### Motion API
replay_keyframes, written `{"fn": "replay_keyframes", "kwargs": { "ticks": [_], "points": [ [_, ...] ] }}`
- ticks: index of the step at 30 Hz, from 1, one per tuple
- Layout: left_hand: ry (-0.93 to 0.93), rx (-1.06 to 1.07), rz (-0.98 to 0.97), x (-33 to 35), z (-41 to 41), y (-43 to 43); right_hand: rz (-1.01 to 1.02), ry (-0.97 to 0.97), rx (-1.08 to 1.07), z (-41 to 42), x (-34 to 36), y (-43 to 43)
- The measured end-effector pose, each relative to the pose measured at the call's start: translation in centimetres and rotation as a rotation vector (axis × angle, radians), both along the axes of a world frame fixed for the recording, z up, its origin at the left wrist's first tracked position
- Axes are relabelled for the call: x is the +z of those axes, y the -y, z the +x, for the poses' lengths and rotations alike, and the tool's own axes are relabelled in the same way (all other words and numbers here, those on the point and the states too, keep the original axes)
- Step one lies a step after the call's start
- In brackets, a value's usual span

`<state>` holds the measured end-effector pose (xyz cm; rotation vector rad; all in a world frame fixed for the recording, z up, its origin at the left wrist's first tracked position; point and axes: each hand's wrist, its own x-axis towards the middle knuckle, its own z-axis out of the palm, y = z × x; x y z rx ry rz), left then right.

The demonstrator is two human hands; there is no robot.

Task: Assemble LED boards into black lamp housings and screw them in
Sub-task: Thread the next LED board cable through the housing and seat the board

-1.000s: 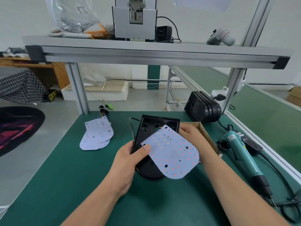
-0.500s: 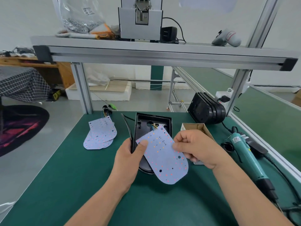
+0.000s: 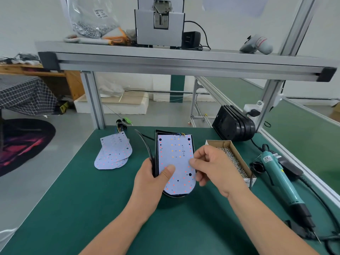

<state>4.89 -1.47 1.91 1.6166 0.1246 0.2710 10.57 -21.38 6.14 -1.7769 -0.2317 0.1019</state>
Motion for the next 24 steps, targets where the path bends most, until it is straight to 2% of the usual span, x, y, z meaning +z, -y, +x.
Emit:
{"fn": "replay_keyframes", "kwargs": {
  "ticks": [2,5,7,10,14,20,24],
  "points": [
    [0.006,-0.002,-0.016,0.1,-0.2,0.0,-0.084,0.043,-0.003,0.0,-0.2,-0.1],
    [0.018,-0.013,-0.036,0.1,-0.4,0.2,-0.346,0.170,-0.034,0.3,-0.6,0.0],
    [0.024,-0.027,-0.041,0.0,-0.4,0.3,-0.386,0.210,-0.069,0.5,-0.8,0.2],
    [0.035,-0.050,-0.069,-0.1,-0.4,0.1,-0.240,0.145,-0.068,0.7,-0.7,0.6],
    [0.037,-0.097,-0.095,-0.3,-0.3,-0.1,0.050,-0.045,0.065,0.7,-0.5,0.6],
    [0.008,-0.164,-0.120,-0.3,-0.4,0.0,0.098,-0.098,0.037,0.8,-1.0,0.5],
    [0.018,-0.070,-0.142,-0.2,-0.2,0.1,0.147,-0.085,0.008,0.5,-1.3,-0.5]
  ]
}}
